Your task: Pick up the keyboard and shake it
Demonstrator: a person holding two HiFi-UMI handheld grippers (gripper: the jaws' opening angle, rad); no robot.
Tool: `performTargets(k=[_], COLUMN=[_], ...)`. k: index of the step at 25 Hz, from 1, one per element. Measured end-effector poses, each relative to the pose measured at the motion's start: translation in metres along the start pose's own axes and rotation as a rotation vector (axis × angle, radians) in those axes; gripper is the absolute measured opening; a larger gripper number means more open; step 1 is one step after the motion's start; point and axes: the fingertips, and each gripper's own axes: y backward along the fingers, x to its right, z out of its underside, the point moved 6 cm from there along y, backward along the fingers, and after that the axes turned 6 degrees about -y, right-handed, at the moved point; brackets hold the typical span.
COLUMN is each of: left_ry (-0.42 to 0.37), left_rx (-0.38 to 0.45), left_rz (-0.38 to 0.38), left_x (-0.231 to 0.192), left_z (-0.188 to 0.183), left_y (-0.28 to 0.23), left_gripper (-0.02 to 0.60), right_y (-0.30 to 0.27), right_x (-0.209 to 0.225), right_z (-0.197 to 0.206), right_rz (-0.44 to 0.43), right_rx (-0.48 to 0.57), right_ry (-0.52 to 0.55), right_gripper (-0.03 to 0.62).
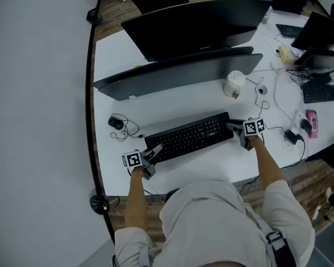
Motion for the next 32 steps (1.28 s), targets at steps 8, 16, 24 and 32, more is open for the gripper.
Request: performTargets(k=[8, 16, 24, 32], left_ry=[-0.205, -0.207, -0.121, -0.035], left_rx=[0.003, 0.035, 0.000, -0.033], left_rz=[0.039, 0.053, 0.068, 0.086], left_x=[-0.002, -0.012, -0.028, -0.026], left_z=[0.012, 0.019, 0.023, 0.020], left_y=[0.011, 0.018, 0.021, 0.031], left_gripper=[0.094, 0.094, 0.094, 0.095], right_y=[0.003, -0.006, -0.006, -0.005], right_x=[-0.009, -0.017, -0.008, -0.020], right_z=[-0.007, 0.005, 0.024, 0.031], right_rz=[-0.076, -0.251, -0.359, -0.500], right_rx=[0.020, -0.173, -0.352, -0.414], right_ry=[0.111, 0.058, -0.180, -0.102], right_gripper=[0.241, 0.272, 0.214, 0.169])
